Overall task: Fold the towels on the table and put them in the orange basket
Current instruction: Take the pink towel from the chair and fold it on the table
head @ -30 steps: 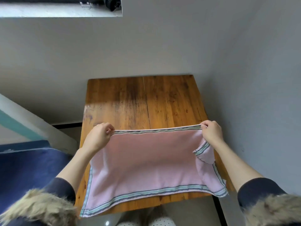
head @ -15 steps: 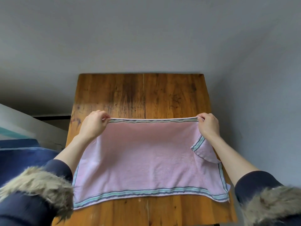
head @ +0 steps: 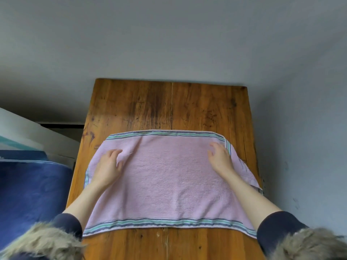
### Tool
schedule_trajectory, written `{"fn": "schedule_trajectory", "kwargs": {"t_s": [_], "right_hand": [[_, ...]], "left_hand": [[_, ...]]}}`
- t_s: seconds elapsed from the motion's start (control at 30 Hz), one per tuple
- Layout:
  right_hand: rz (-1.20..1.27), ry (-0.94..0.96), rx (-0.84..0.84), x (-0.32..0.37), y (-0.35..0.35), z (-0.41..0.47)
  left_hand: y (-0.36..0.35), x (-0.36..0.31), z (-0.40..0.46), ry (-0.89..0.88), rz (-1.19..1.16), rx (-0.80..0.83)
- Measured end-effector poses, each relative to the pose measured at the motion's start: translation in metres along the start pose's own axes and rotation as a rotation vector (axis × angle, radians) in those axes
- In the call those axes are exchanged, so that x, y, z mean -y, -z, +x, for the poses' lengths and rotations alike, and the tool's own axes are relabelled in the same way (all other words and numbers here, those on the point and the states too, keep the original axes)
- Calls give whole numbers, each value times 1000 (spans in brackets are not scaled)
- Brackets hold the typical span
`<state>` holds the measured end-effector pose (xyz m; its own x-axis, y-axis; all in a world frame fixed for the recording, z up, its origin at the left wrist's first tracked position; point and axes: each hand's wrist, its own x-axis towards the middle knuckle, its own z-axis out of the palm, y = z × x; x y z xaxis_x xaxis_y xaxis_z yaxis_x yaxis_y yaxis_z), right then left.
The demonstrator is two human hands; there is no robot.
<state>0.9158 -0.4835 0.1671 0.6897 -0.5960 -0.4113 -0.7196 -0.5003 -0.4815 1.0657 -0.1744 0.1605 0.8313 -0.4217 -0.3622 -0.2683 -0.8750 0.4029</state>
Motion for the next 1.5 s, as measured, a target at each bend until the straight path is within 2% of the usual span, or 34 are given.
{"fn": "schedule_trajectory", "kwargs": {"t_s": [0.13,0.27,0.37,0.47,0.53,0.67,0.77,1.0,1.1,1.27,1.4,1.5], "right_hand": [[-81,92,117,20,-37,-15],[-211,197,220,49,-79,-28],[-283,184,316,70,-109,-40],[-403,137,374,79,-129,-50],[-480,126,364,80,-135,-53],[-522,93,354,84,-140,-53],[-548,49,360,89,-142,-51],[-593,-36,393,101,-143,-44],[-593,-48,397,102,-144,-44],[-591,-57,401,102,-143,-43],[-588,-61,394,102,-143,-43],[-586,-61,393,101,-143,-43]], "left_hand": [[-18,24,-9,117,38,21],[-35,51,-10,49,126,115],[-44,70,-12,-5,219,147],[-35,82,-11,24,185,107],[-21,89,-7,0,157,102],[15,97,10,-117,54,-93],[34,98,42,-128,64,-146],[35,82,112,-228,171,58],[36,86,121,-289,193,62],[54,104,134,-222,309,-11],[64,111,139,-171,291,-30],[60,109,135,-127,234,-186]]}}
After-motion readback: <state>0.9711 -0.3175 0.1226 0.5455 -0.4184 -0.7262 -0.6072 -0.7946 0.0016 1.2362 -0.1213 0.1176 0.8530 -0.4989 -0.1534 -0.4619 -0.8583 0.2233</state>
